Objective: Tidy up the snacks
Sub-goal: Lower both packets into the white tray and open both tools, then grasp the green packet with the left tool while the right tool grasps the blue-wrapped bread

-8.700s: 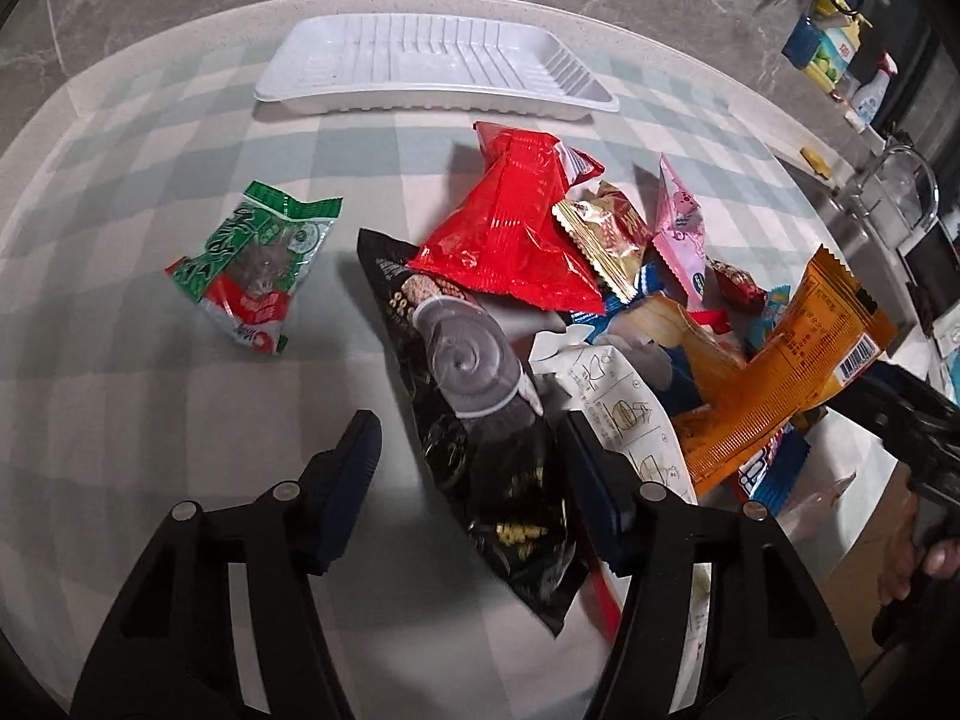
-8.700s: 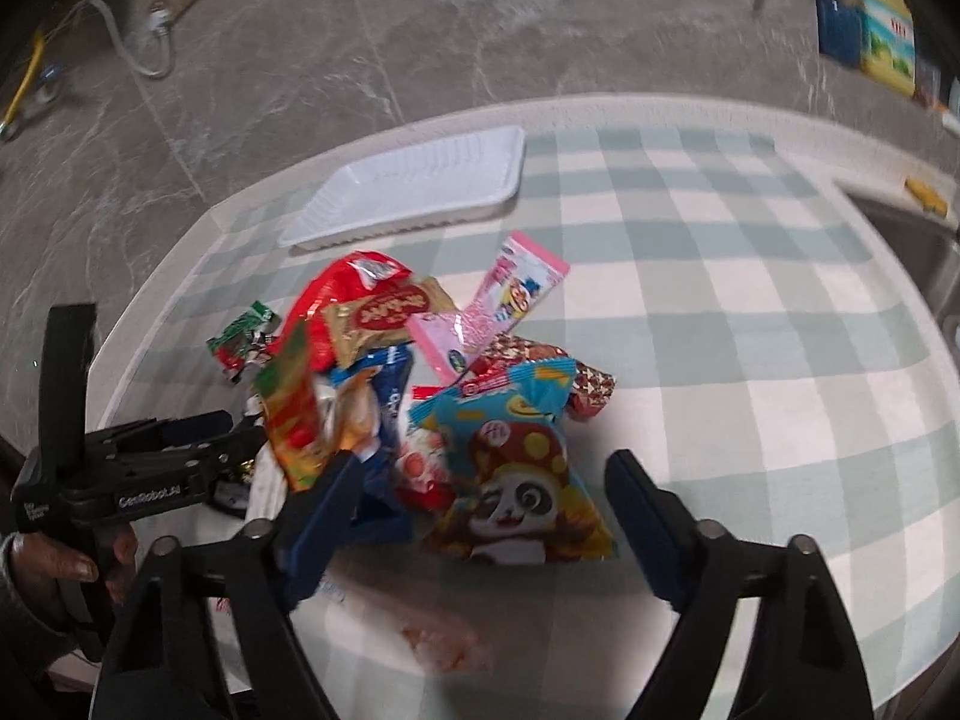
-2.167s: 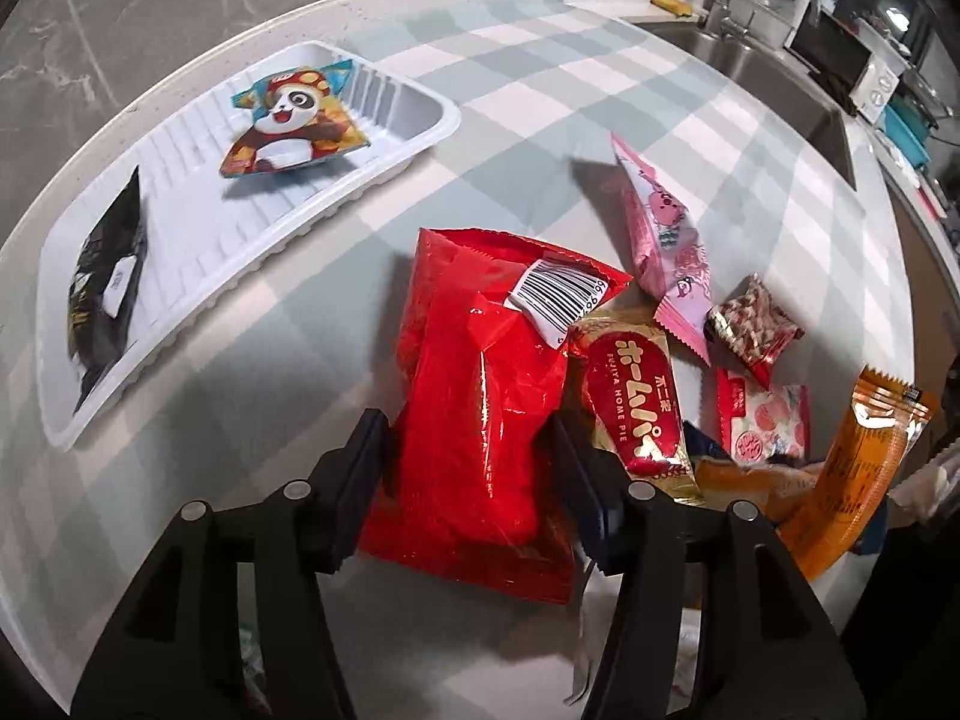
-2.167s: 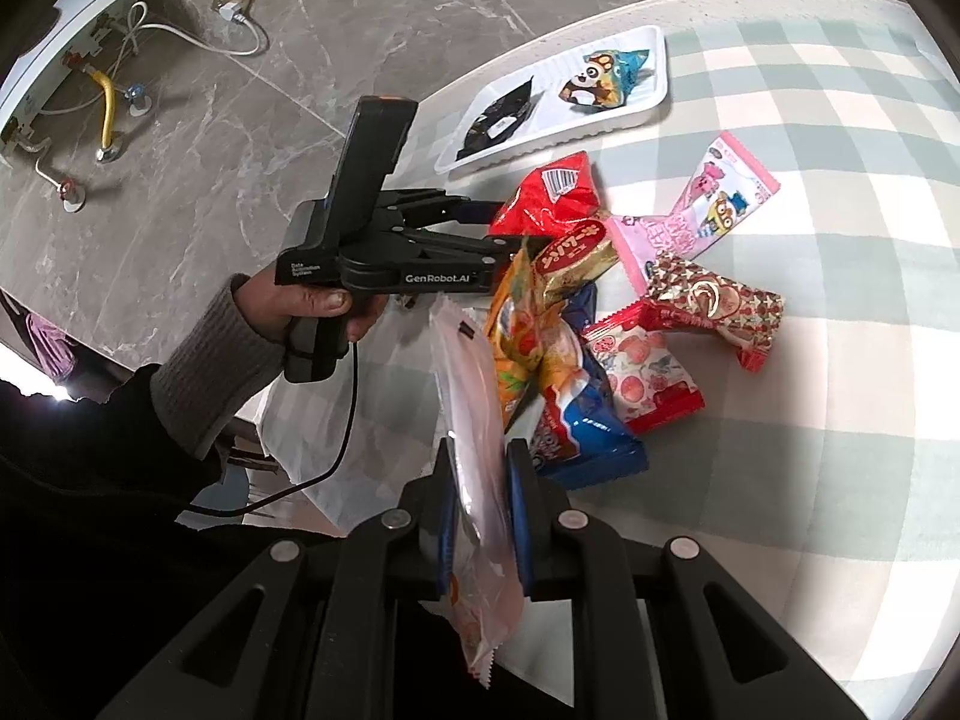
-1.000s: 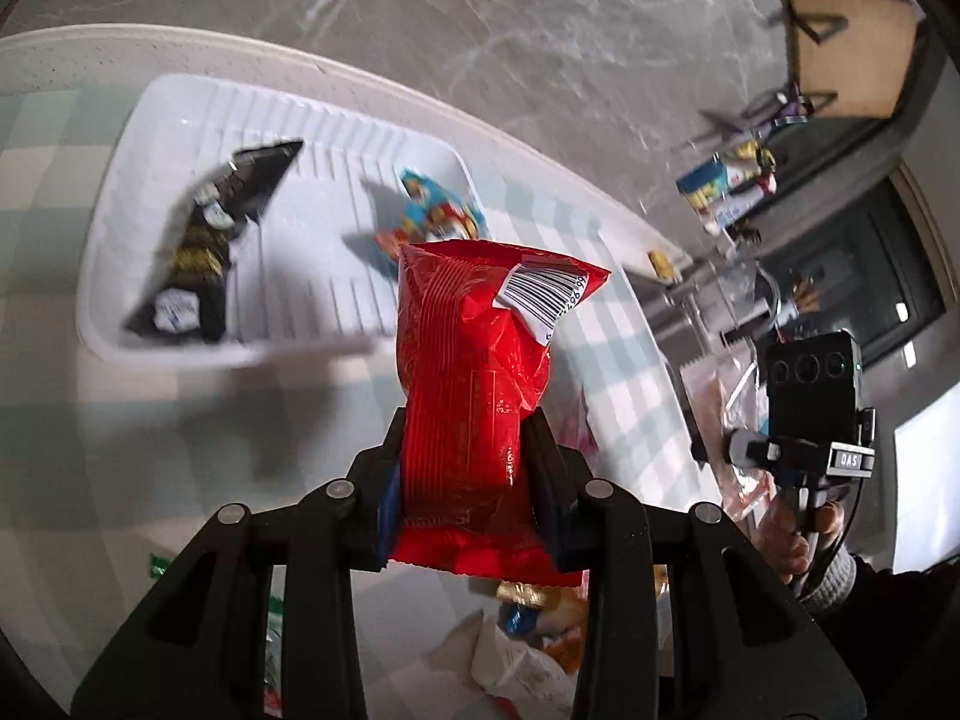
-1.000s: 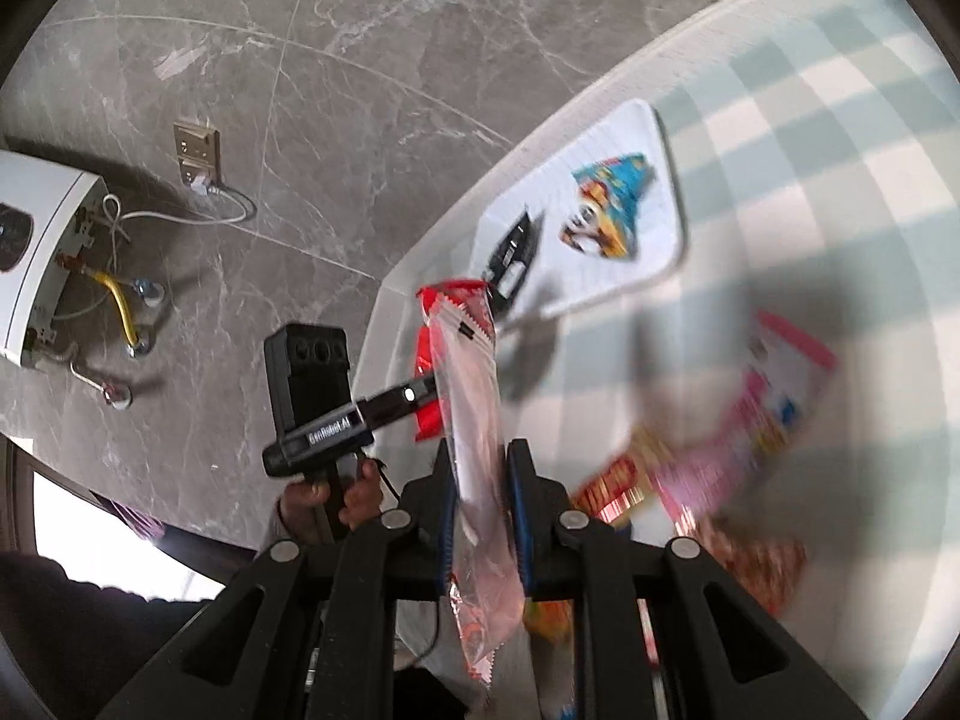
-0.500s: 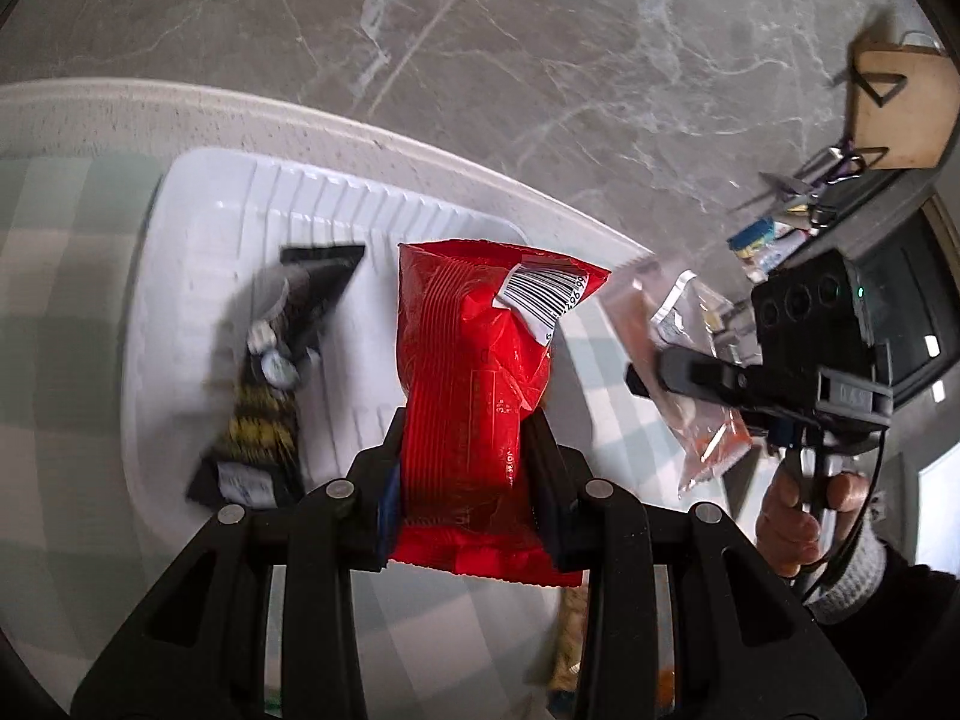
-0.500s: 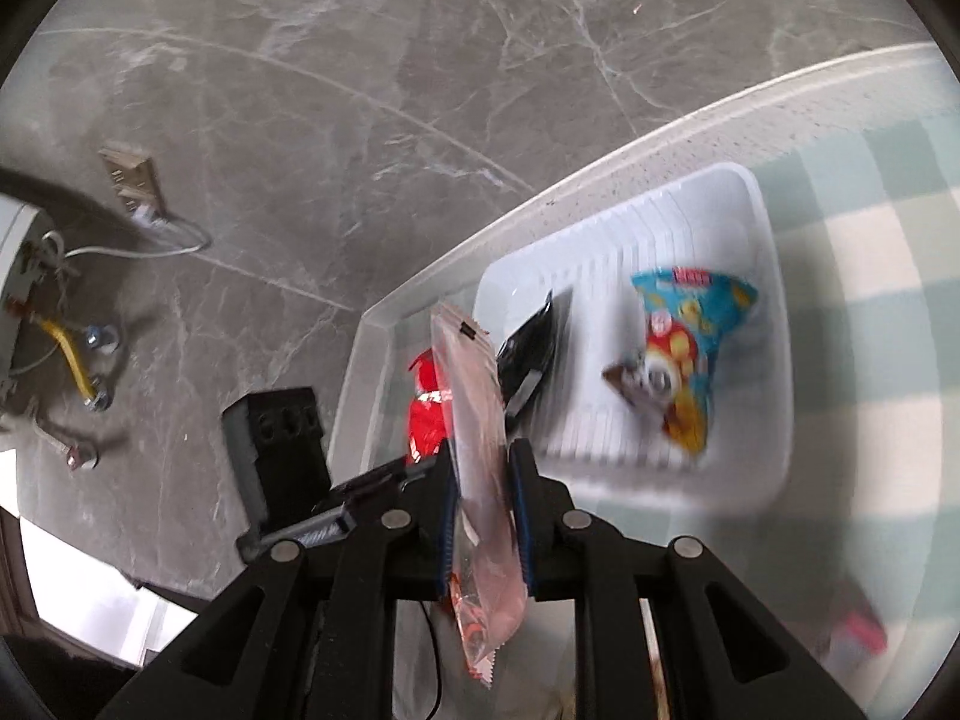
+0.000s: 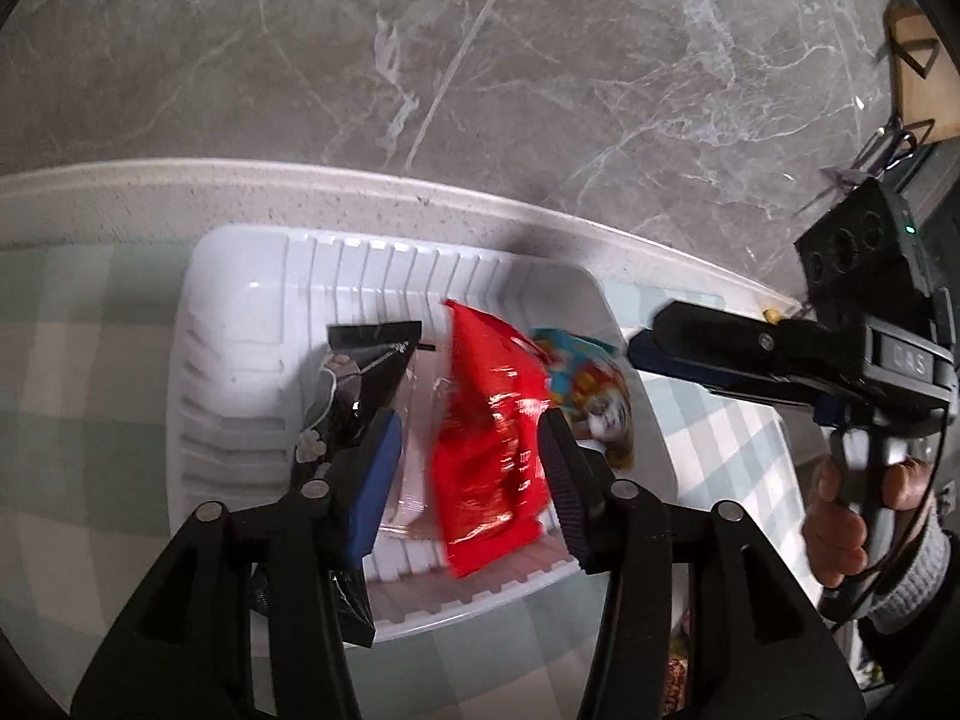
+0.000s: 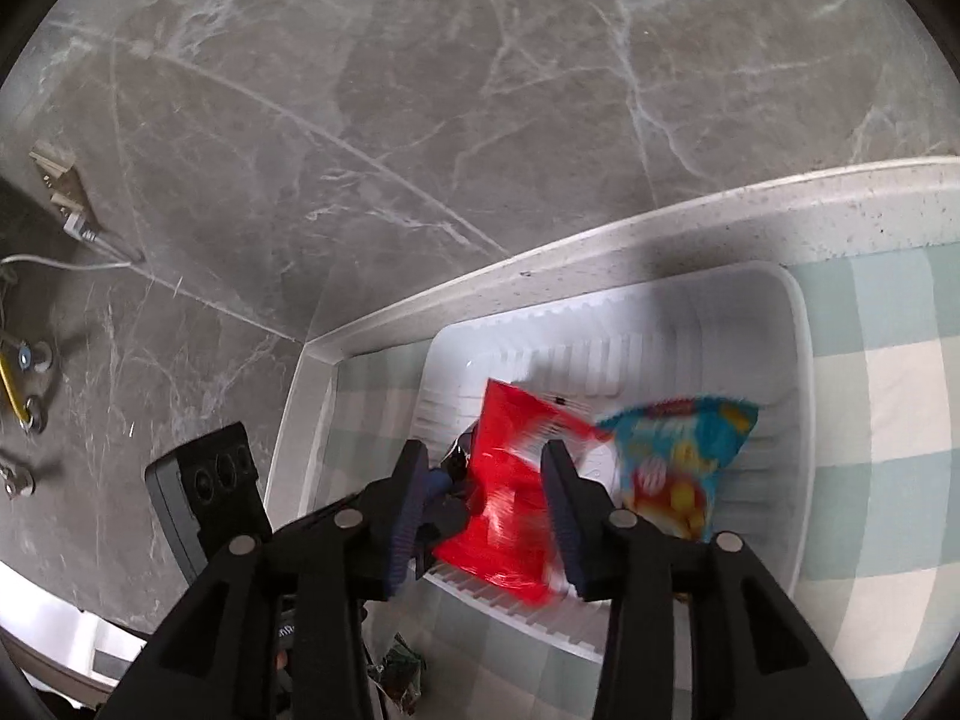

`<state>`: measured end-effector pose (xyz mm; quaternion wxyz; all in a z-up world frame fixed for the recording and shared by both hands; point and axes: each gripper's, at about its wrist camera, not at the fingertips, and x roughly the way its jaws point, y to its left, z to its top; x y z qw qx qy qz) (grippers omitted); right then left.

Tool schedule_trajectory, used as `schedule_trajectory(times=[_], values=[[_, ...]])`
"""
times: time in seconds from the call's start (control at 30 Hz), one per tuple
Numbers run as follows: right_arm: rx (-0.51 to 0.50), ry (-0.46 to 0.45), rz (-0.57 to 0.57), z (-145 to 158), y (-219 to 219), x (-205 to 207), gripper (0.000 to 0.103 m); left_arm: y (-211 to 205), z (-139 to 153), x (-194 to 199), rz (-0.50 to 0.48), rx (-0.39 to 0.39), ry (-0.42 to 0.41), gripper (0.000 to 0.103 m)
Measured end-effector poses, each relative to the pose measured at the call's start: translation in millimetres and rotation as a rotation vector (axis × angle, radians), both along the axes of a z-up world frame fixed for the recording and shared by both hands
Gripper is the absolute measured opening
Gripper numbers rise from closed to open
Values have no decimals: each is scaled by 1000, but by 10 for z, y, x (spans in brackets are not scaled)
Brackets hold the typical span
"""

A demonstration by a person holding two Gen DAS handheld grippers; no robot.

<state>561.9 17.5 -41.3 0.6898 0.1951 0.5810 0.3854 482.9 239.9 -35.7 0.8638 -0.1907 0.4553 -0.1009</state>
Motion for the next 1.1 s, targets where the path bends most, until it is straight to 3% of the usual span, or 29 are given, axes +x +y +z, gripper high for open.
schedule_trajectory(times=[0.27,0.37,0.6,0.87,1.1], values=[[-17,-72,-24,333,-321,-304,47,-9,203,-324,-2,62,-40,46],[-20,-109,-33,481,-486,-518,54,1,266,-571,-3,86,-42,47],[-80,-178,-11,662,-831,-1208,55,53,228,-1284,-1,129,-2,47],[-198,-211,46,692,-1172,-2086,56,59,-29,-2019,19,162,84,47],[-341,-226,212,441,-1154,-2813,56,-56,-211,-2311,8,219,130,47]])
